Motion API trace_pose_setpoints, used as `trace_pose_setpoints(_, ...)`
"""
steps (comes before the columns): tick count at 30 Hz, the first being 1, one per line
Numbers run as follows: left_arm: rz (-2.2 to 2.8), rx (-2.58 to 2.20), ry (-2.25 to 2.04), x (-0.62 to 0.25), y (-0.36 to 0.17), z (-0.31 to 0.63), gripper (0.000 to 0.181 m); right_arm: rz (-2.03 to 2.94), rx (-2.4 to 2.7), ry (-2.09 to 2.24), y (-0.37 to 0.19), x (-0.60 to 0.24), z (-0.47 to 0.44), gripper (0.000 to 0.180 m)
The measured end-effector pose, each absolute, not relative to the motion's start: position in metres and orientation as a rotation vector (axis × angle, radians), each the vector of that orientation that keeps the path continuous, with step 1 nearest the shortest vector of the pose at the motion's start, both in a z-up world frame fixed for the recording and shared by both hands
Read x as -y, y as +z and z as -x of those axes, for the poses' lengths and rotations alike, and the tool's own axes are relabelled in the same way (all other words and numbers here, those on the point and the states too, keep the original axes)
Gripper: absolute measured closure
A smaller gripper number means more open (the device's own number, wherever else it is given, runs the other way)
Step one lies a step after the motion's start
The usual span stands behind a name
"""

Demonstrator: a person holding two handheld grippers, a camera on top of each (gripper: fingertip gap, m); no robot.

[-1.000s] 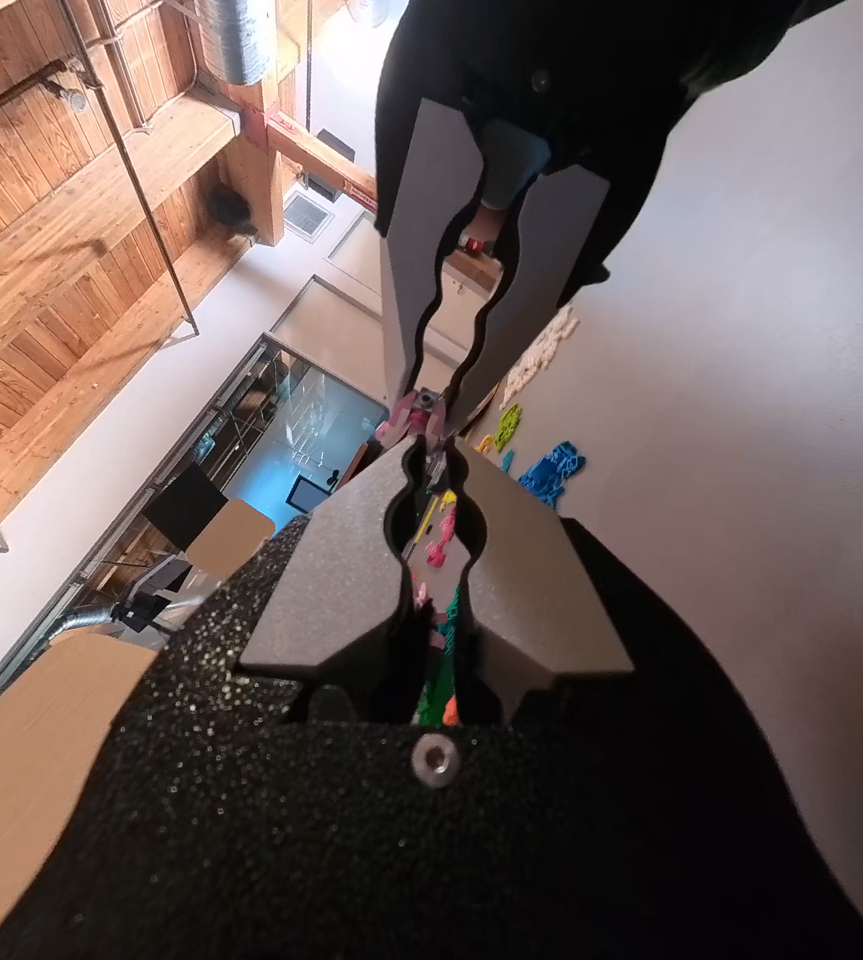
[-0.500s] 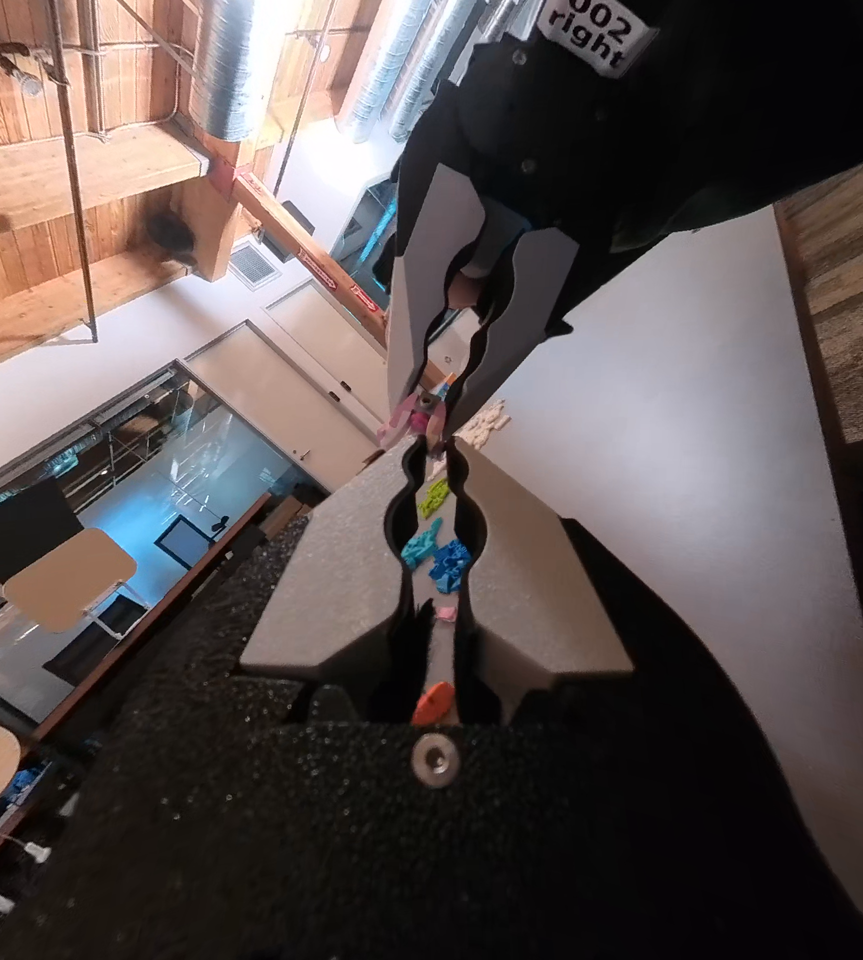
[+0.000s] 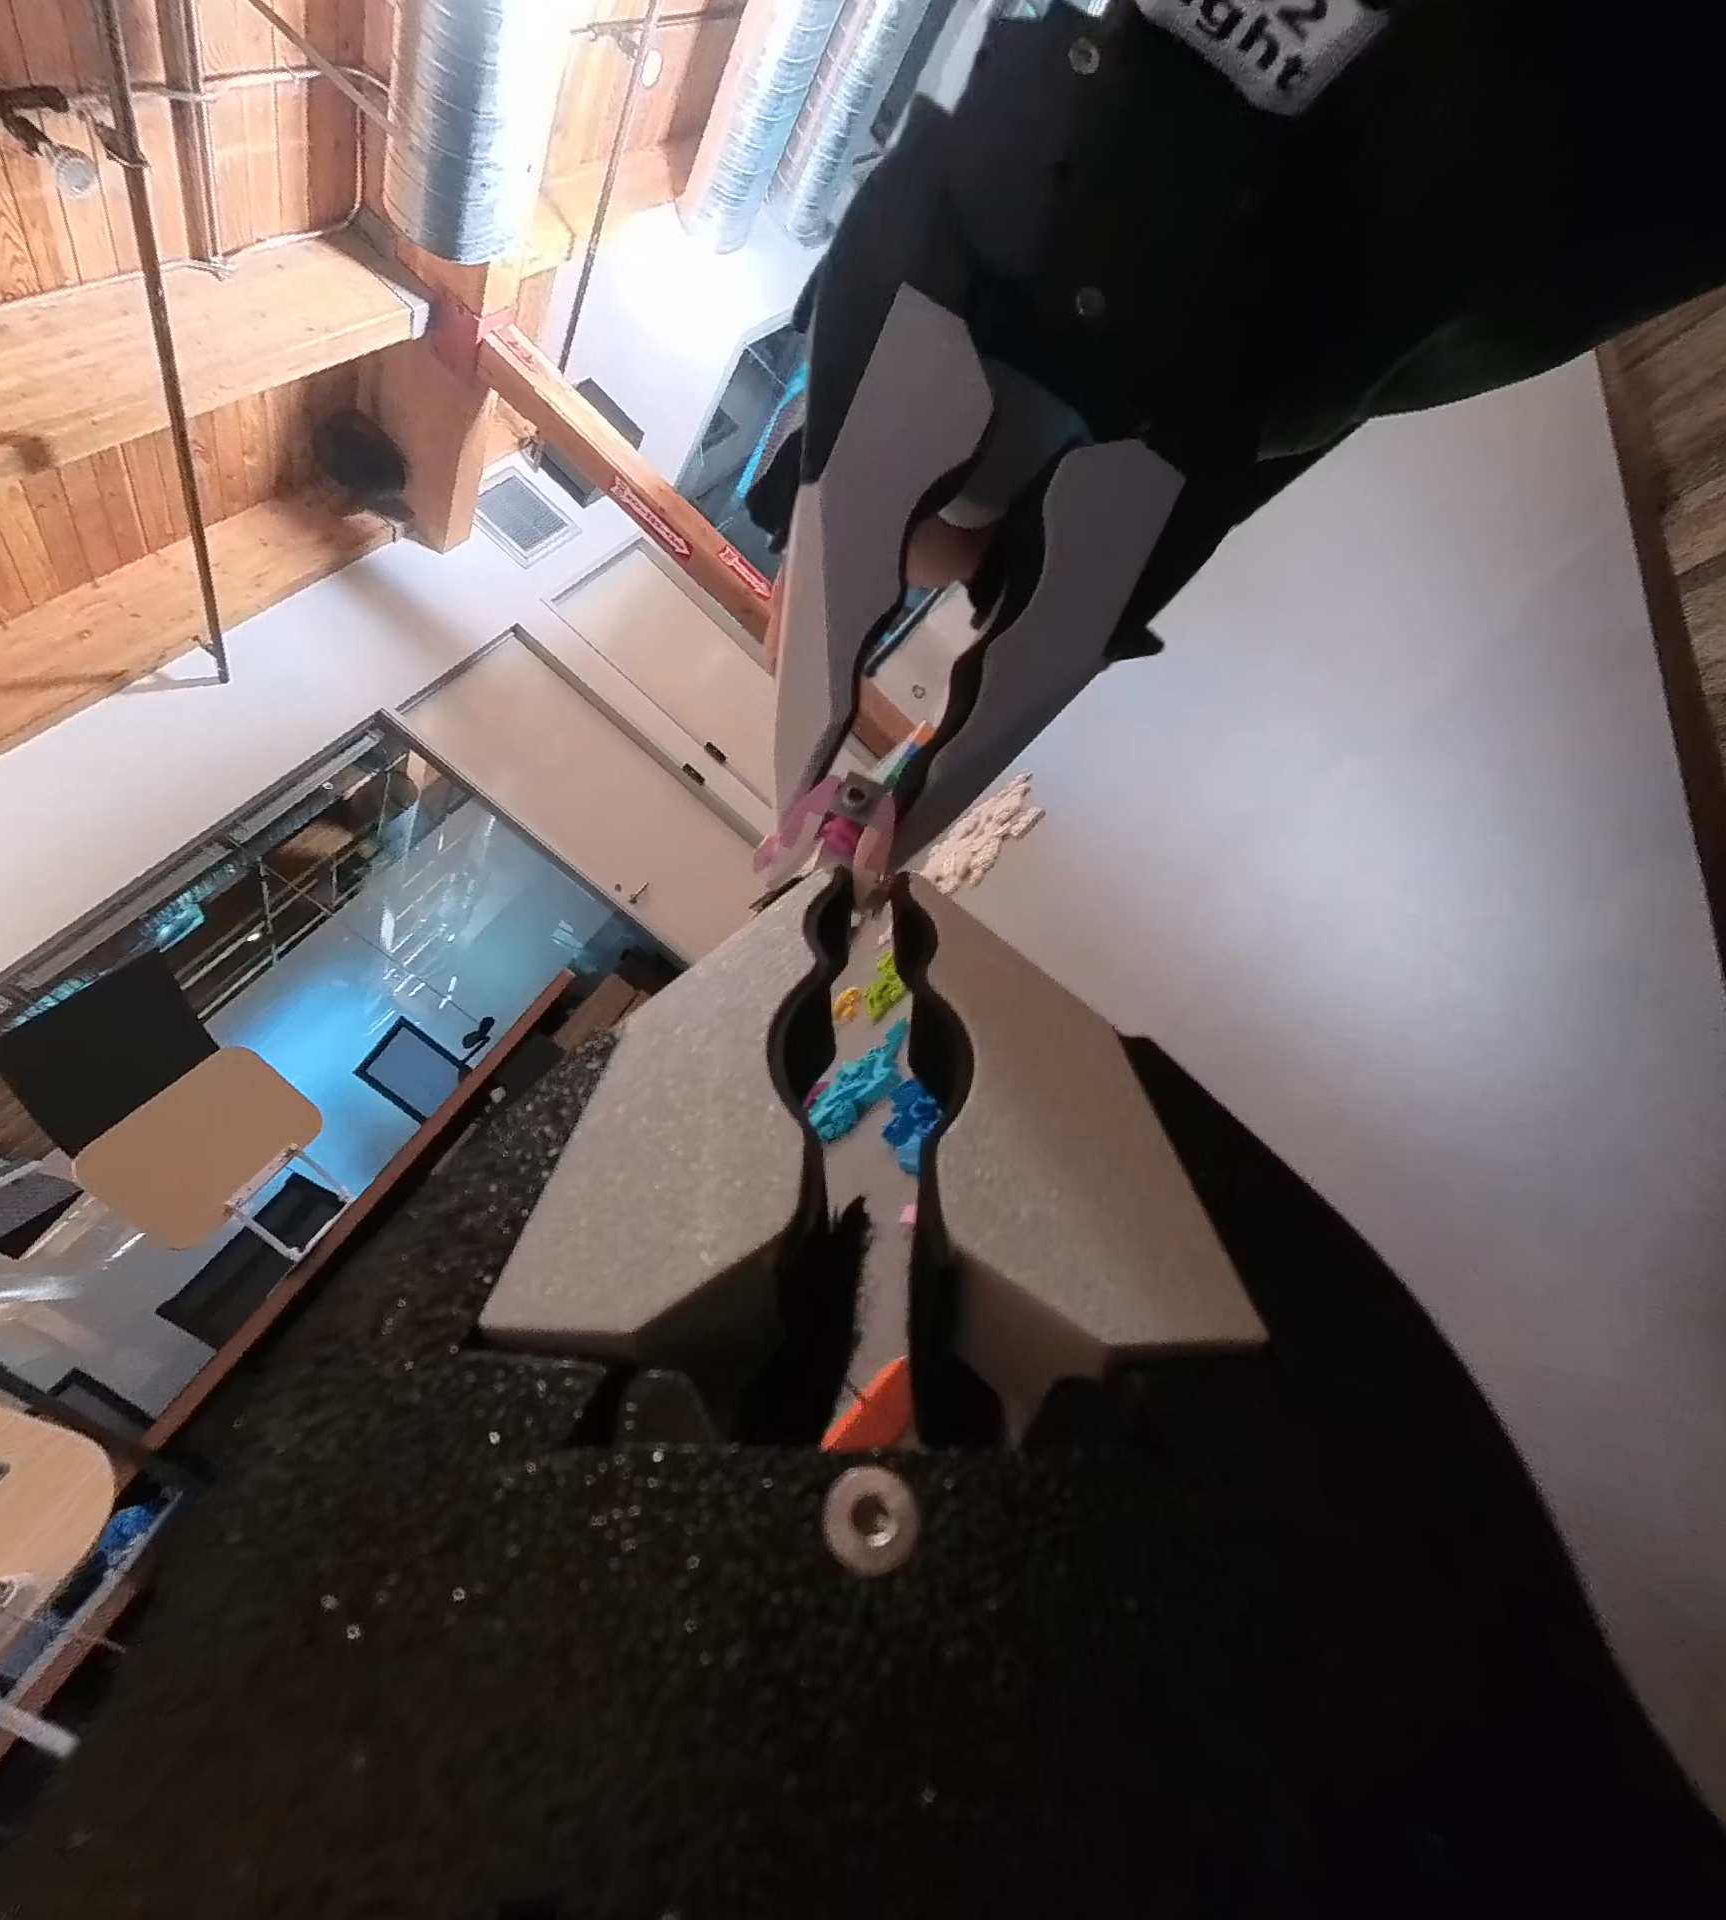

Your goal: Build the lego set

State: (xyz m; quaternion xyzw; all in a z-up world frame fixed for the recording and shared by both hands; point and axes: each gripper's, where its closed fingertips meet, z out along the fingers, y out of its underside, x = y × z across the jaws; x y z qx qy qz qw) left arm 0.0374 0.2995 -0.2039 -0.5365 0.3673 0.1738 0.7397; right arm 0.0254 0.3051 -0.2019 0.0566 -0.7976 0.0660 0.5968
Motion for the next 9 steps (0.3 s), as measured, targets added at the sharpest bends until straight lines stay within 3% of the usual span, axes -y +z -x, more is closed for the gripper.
trace_pose_setpoints(1, 1.172, -0.798, 0.398, -0.3, -0.203, -0.036, 0.176, -0.108, 1.855, 0.172, -0.202, -0.306, -0.025, 0.165)
trace_pose_setpoints(6, 1.157, -0.761, 0.545, -0.301, -0.2, -0.025, 0.176, 0.127, 1.956, 0.448, -0.208, -0.304, -0.03, 0.137)
trace_pose_setpoints(9, 1.139, -0.759, 0.626, -0.301, -0.198, -0.022, 0.176, 0.48, 1.926, 0.841, -0.192, -0.305, -0.028, 0.14)
